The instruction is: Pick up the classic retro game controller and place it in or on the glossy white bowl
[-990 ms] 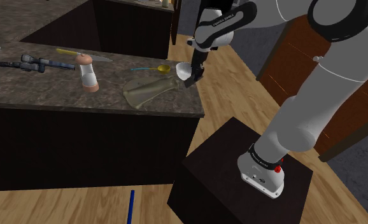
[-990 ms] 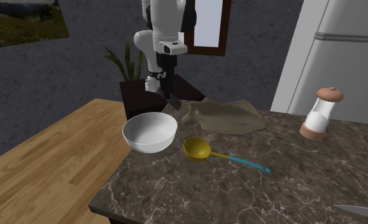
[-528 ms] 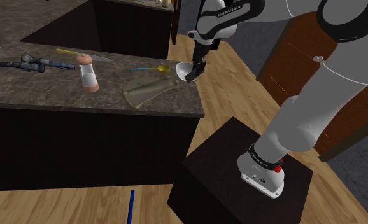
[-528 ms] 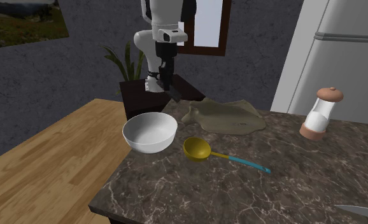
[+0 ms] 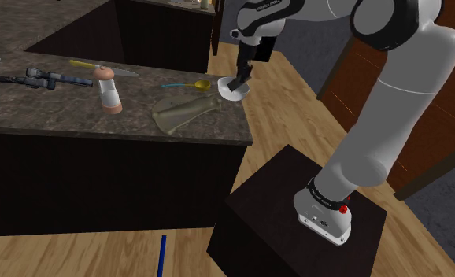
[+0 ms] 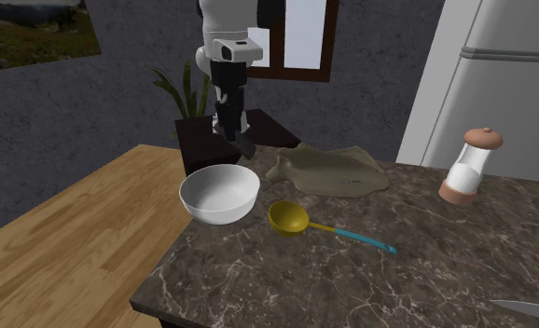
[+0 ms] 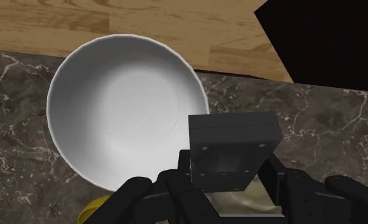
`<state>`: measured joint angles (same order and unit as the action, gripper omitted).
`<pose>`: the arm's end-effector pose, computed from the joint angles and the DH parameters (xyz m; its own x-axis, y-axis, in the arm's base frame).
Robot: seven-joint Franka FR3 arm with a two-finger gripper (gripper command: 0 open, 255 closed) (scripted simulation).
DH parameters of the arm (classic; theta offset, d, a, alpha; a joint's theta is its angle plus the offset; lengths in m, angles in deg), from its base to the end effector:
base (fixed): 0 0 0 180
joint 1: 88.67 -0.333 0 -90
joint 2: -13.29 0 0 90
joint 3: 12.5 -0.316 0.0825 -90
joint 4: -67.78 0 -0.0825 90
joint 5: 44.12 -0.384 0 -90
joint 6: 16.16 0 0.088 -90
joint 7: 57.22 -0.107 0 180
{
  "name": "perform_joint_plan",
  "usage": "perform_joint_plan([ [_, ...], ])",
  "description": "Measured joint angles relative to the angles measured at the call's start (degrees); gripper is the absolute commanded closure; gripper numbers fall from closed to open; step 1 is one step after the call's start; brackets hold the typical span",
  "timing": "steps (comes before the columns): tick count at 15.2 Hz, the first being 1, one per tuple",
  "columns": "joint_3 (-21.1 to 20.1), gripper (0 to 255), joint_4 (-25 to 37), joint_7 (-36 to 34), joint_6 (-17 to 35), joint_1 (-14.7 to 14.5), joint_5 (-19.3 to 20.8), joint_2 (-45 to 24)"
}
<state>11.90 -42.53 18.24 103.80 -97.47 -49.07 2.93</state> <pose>0.5776 -0.1475 0.4051 0.5335 0.8458 0.0019 0.8458 -0.5335 0.0047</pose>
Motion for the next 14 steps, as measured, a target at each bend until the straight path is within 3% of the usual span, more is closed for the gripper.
perform_joint_plan([
  [7, 0.0, 255, 21.0, 6.6, -7.4, 6.5, -6.1, -14.9],
  [14, -0.6, 255, 20.4, 7.7, -3.9, 7.4, -7.5, -18.1],
])
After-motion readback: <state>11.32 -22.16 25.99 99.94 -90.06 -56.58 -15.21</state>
